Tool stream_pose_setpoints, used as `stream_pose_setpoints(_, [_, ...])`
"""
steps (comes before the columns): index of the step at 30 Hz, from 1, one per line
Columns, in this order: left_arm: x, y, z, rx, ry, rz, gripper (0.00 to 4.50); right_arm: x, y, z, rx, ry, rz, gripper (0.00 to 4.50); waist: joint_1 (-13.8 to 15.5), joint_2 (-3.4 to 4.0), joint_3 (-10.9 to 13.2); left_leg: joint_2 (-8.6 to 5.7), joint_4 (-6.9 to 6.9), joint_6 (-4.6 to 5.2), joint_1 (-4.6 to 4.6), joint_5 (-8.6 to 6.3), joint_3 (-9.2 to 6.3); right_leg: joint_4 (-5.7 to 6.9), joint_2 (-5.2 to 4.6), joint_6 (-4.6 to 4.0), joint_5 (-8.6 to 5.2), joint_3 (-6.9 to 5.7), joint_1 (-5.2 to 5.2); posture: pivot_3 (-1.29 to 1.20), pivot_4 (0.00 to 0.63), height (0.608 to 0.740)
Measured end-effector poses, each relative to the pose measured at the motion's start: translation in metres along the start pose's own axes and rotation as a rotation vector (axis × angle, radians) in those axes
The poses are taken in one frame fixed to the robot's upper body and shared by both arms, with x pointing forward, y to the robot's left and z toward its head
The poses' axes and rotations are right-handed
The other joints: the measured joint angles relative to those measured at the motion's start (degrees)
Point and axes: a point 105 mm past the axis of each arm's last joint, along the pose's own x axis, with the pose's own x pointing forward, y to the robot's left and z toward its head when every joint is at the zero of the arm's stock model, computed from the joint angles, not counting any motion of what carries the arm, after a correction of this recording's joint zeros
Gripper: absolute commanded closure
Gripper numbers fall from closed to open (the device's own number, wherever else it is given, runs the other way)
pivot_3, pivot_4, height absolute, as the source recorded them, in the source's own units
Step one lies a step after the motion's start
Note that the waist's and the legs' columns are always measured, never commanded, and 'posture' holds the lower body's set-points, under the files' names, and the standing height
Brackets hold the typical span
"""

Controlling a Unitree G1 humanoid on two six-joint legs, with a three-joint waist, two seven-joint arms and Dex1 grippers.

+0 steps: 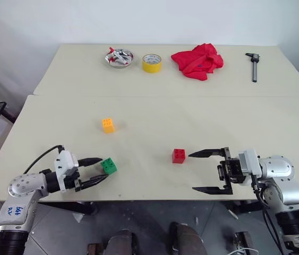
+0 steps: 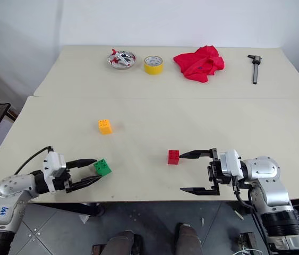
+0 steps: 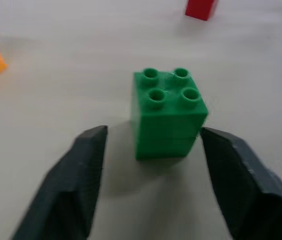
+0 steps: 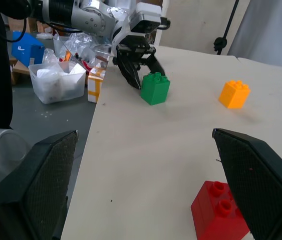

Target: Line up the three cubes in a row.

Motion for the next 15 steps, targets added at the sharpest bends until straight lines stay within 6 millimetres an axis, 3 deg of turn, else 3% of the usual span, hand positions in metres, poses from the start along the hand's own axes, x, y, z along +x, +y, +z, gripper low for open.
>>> stream_pose_setpoints(2, [0.005, 0.003, 0.003, 0.010, -0.016, -0.001, 3.04, 0.001, 0.002, 0.000, 0.001, 0.000, -0.011, 0.00, 0.0, 0.00, 0.0, 0.00, 0.01, 0.00, 0.00, 0.00, 0.00, 0.01, 0.00, 0.00, 0.00, -0.01, 0.01, 0.00, 0.150, 0.740])
stream_pose_setpoints(5, [0.009, 0.007, 0.011, 0.022, -0.041, -0.014, 3.05, -0.003, 0.004, -0.002, 0.019, 0.007, -0.049, 0.00, -0.2, 0.00, 0.0, 0.00, 0.00, 0.00, 0.00, 0.00, 0.02, 0.00, 0.01, 0.00, 0.00, -0.02, 0.00, 0.00, 0.150, 0.740])
stream_pose_setpoints(10, [0.041, 0.015, 0.062, 0.173, -0.105, -0.200, 3.05, -0.014, 0.004, -0.001, 0.033, 0.031, -0.131, 0.00, 1.0, -0.02, 0.0, -0.17, 0.12, 0.03, 0.00, 0.02, 0.07, -0.03, 0.02, 0.00, 0.00, -0.02, 0.09, 0.00, 0.150, 0.740])
stream_pose_setpoints(12, [0.057, 0.018, 0.065, 0.209, -0.076, -0.257, 3.05, -0.016, 0.005, -0.003, 0.044, 0.037, -0.147, 0.00, 1.1, 0.01, 0.0, -0.36, 0.10, 0.04, 0.01, 0.02, 0.30, -0.04, 0.02, 0.00, 0.00, -0.02, 0.10, 0.00, 0.150, 0.740])
stream_pose_setpoints(15, [0.084, 0.018, 0.053, 0.172, -0.039, -0.314, 3.05, -0.019, 0.007, -0.005, 0.057, 0.046, -0.166, 0.00, 1.1, 0.00, 0.0, -0.34, 0.08, 0.04, -0.01, 0.03, 0.53, -0.06, 0.09, 0.01, 0.00, -0.05, 0.08, 0.00, 0.150, 0.740])
